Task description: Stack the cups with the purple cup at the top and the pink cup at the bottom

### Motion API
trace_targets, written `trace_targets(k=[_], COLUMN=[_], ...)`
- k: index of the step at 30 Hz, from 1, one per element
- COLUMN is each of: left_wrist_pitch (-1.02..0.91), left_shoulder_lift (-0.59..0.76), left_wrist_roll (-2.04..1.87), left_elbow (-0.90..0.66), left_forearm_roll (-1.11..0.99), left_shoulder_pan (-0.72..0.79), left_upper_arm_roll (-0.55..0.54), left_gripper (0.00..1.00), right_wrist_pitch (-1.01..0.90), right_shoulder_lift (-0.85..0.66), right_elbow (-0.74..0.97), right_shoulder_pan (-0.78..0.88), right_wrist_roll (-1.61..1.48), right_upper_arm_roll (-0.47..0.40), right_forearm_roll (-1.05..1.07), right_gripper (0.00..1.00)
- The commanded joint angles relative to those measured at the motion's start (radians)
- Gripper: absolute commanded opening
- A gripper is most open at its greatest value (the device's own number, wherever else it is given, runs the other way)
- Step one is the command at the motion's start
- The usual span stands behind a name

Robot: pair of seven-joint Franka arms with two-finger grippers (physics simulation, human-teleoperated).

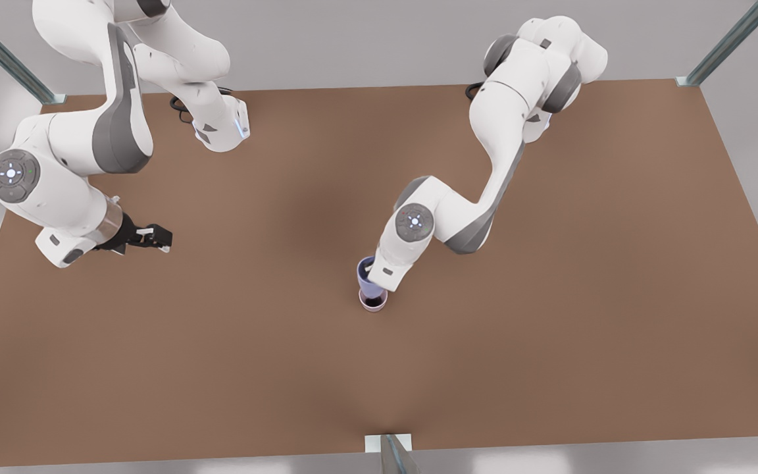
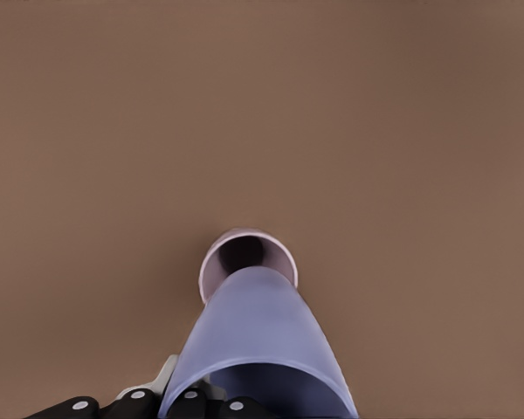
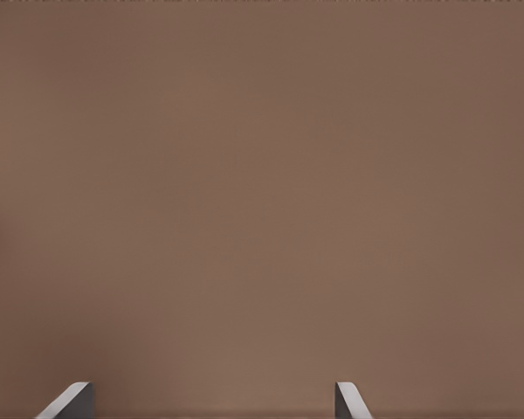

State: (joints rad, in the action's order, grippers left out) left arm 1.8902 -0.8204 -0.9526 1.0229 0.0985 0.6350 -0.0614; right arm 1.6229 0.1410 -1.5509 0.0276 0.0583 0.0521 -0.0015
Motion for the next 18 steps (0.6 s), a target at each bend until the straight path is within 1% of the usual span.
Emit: trace_targets(k=[1, 18], left_wrist_pitch=[0.006, 0.069], left_shoulder_lift=[0.001, -0.013], left_wrist_roll=[0.002, 0.0], left_elbow=[0.0, 0.048], left_forearm_roll=[0.047, 0.079], left_shoulder_pan=[-0.001, -0.023], left_upper_arm_roll=[0.0, -0.009], left_gripper=[0.21, 0.21], right_wrist_pitch=[0.0, 0.003], right_shoulder_lift=[-0.001, 0.002], right_elbow=[0.0, 0.006], right_shoulder_pan=[0.0, 0.005], right_wrist_roll=[0.0, -0.003], right_upper_arm_roll=[0.0, 0.0], right_forearm_roll=[0.0, 0.002], right_gripper=[1.0, 1.0])
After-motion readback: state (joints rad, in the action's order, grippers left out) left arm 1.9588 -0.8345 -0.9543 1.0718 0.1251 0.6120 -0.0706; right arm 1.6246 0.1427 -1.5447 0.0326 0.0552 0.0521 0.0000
